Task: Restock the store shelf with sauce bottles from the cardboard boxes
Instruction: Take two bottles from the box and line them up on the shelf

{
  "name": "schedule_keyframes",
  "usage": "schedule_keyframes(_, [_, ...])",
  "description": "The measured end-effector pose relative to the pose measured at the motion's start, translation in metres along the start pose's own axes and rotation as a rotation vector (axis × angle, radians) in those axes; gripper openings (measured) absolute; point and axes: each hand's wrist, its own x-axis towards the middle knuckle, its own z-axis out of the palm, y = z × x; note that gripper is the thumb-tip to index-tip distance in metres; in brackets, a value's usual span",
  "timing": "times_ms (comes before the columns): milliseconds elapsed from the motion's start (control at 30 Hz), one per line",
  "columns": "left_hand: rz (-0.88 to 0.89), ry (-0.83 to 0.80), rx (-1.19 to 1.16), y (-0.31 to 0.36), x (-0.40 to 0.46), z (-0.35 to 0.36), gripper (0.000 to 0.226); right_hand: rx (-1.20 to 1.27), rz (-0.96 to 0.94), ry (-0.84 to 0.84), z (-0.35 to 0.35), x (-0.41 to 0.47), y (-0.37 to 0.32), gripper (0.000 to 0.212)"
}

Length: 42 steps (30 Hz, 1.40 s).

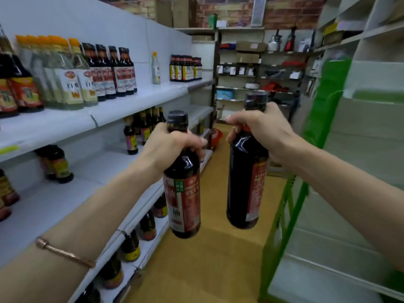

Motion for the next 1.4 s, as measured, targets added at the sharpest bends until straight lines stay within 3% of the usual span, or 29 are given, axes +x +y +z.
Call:
schedule_keyframes(167, [-0.016, 0.056, 0.071, -0.012, 0.09, 0.01, 0.034, 0.04, -0.039, -0.039, -0.016, 0.098, 0.036, 0.041])
schedule_keyframes(367, [-0.038, 0.113, 0.077, -0.048, 0.207, 0.008, 0.017, 0.08, -0.035, -0.12, -0.01, 0.22, 0.09, 0.033])
schedule_keyframes(900, [0.02, 0.225, 0.105, -0.099, 0.546, -0.041, 0.038, 0.222, -0.071, -0.244, 0.045, 0.583, 0.182, 0.029])
schedule_keyframes(1267, [0.004, 0.507, 0.13, -0.123, 0.732, -0.058, 0.022, 0.361, -0.168, -0.589, 0.091, 0.819, 0.226, 0.027])
schedule_keyframes(1400, [-0.012, 0.62, 0.07, -0.116, 0.773, -0.079, 0.027, 0.464, -0.192, -0.698, 0.126, 0.874, 0.224, 0.024])
